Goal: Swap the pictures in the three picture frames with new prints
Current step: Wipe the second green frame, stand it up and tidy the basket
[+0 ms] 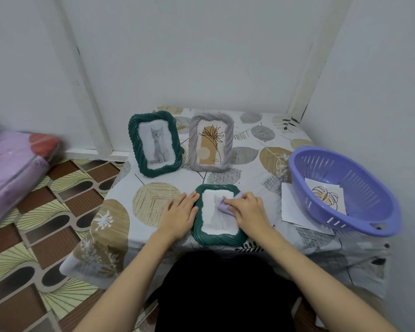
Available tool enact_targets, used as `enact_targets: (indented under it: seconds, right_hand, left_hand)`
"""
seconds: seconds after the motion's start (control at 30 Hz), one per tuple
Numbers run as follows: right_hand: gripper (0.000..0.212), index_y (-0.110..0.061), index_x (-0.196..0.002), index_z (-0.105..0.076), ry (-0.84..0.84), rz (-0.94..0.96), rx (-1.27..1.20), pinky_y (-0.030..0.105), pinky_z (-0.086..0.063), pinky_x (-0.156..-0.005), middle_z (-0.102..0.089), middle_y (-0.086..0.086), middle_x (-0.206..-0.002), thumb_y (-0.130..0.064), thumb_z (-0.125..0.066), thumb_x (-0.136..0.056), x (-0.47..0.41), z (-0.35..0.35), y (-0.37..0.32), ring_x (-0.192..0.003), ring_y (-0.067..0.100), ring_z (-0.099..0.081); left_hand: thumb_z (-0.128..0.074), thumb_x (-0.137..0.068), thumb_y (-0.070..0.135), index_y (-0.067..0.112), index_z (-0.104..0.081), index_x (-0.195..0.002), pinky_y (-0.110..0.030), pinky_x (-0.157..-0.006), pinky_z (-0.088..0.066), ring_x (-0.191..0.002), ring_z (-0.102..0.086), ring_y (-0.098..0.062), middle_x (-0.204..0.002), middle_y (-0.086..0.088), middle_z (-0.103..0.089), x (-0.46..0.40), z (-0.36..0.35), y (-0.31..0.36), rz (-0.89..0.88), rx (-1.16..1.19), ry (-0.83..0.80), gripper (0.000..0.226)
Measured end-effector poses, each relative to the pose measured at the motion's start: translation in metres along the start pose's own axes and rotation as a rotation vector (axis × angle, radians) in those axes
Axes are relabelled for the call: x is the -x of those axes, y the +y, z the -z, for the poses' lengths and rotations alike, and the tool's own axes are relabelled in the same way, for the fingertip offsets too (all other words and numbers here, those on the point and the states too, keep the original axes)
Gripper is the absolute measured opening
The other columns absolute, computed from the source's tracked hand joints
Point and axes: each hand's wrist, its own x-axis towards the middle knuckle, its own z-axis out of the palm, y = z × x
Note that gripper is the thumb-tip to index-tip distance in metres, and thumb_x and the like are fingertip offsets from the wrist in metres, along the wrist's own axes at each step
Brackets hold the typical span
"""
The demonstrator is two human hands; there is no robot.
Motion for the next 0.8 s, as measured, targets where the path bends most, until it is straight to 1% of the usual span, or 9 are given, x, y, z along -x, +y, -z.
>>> enact_targets:
  seconds: [0.13,0.2,0.27,0.37,0.47,0.53,0.6,0.7,0.8]
  right_hand:
    - [0.022,-0.030,-0.095,-0.070,0.135,0.217,0.107,0.033,-0.025,-0.069,-0.069,-0.006,-0.072,-0.027,-0.053,-0.082,0.032,0.002,0.015,-0.079,0.016,-0.043]
    - [0.021,-0.032,-0.094,-0.070,0.168,0.197,0.186,0.035,-0.026,-0.073,-0.070,-0.008,-0.070,-0.028,-0.055,-0.080,0.029,0.006,0.017,-0.076,0.018,-0.047]
    - [0.020,-0.032,-0.095,-0.070,0.118,0.071,0.206,0.040,-0.032,-0.078,-0.069,-0.005,-0.076,-0.025,-0.058,-0.082,0.013,0.007,0.007,-0.081,0.023,-0.056]
    - [0.027,-0.031,-0.114,-0.063,-0.032,-0.088,0.088,0.037,-0.025,-0.086,-0.062,0.002,-0.104,-0.030,-0.044,-0.094,-0.002,0.003,-0.012,-0.108,0.023,-0.048]
    - [0.039,-0.035,-0.119,-0.059,-0.077,-0.023,0.006,0.035,-0.024,-0.087,-0.059,0.000,-0.110,-0.041,-0.036,-0.087,0.023,0.003,-0.012,-0.115,0.018,-0.041]
    - [0.040,-0.036,-0.122,-0.055,-0.071,0.092,-0.006,0.038,-0.032,-0.086,-0.060,-0.006,-0.108,-0.044,-0.039,-0.086,0.048,0.009,-0.004,-0.113,0.016,-0.044]
    - [0.040,-0.034,-0.120,-0.057,-0.030,0.134,0.027,0.041,-0.044,-0.077,-0.064,-0.004,-0.098,-0.043,-0.041,-0.084,0.056,0.013,0.003,-0.101,0.024,-0.054]
    - [0.039,-0.028,-0.112,-0.063,0.028,0.074,0.171,0.041,-0.046,-0.070,-0.067,-0.001,-0.088,-0.038,-0.039,-0.083,0.034,0.007,-0.002,-0.088,0.032,-0.056]
    - [0.037,-0.032,-0.122,-0.054,-0.065,-0.167,0.163,0.042,-0.034,-0.087,-0.061,0.006,-0.110,-0.036,-0.034,-0.092,0.001,0.003,-0.021,-0.110,0.030,-0.044]
  left_hand:
    - [-0.015,-0.099,0.040,0.033,-0.017,-0.146,-0.034,-0.116,-0.006,-0.143,-0.009,-0.005,-0.154,0.018,-0.016,0.000,-0.002,-0.002,-0.007,-0.012,0.003,0.047]
    - [-0.019,-0.100,0.038,0.033,-0.017,-0.146,-0.034,-0.116,-0.005,-0.143,-0.009,-0.006,-0.154,0.018,-0.016,0.000,-0.001,-0.002,-0.007,-0.005,-0.002,0.046]
    - [-0.020,-0.100,0.037,0.033,-0.017,-0.146,-0.034,-0.116,-0.005,-0.143,-0.008,-0.006,-0.154,0.018,-0.016,0.000,0.000,-0.001,-0.006,0.004,-0.002,0.046]
    - [-0.020,-0.100,0.037,0.032,-0.017,-0.146,-0.034,-0.116,-0.005,-0.143,-0.009,-0.006,-0.154,0.017,-0.016,0.001,0.000,0.000,-0.006,-0.003,0.006,0.046]
    - [-0.020,-0.100,0.037,0.033,-0.017,-0.146,-0.034,-0.116,-0.005,-0.143,-0.009,-0.006,-0.154,0.018,-0.016,0.001,-0.001,0.000,-0.006,-0.005,0.013,0.046]
    - [-0.019,-0.100,0.037,0.033,-0.017,-0.146,-0.034,-0.116,-0.005,-0.143,-0.009,-0.006,-0.154,0.018,-0.016,0.001,-0.001,0.000,-0.009,-0.011,0.016,0.046]
    - [-0.020,-0.100,0.036,0.033,-0.017,-0.146,-0.034,-0.116,-0.005,-0.143,-0.009,-0.006,-0.154,0.018,-0.016,0.001,-0.001,0.000,-0.004,-0.010,0.012,0.046]
    - [-0.020,-0.100,0.036,0.033,-0.016,-0.146,-0.034,-0.116,-0.004,-0.143,-0.008,-0.006,-0.154,0.018,-0.015,0.001,0.000,0.001,-0.002,-0.002,-0.005,0.046]
    - [-0.019,-0.100,0.037,0.033,-0.016,-0.146,-0.034,-0.115,-0.004,-0.143,-0.008,-0.006,-0.154,0.018,-0.014,0.001,0.001,0.002,-0.001,-0.009,-0.013,0.046]
